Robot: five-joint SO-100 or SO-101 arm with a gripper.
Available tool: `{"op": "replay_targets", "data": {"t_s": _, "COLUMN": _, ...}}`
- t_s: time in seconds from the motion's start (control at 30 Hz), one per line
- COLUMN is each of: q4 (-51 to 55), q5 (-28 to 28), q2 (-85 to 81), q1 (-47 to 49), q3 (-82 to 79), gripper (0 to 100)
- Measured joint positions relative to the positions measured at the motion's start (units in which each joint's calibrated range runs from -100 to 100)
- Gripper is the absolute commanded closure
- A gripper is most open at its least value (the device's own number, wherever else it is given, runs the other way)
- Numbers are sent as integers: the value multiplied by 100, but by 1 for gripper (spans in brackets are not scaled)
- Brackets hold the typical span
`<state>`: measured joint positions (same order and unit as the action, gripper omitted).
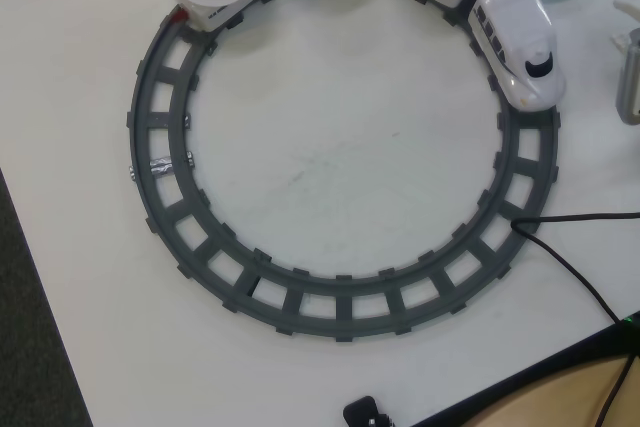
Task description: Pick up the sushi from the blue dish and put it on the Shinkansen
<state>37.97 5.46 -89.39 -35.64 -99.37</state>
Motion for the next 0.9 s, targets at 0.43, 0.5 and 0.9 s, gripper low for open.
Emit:
{"op": "replay_targets", "data": {"t_s": 0.43, "q4": 254, "q5": 0, "q2": -67, "q1": -63, "q3": 0, "gripper": 83}}
{"op": "replay_targets", "data": {"t_s": 0.5, "q4": 254, "q5": 0, "q2": -59, "q1": -63, "q3": 0, "gripper": 83}}
{"op": "replay_targets", "data": {"t_s": 0.9, "q4": -787, "q5": 0, "q2": 2543, "q1": -197, "q3": 919, "gripper": 83}}
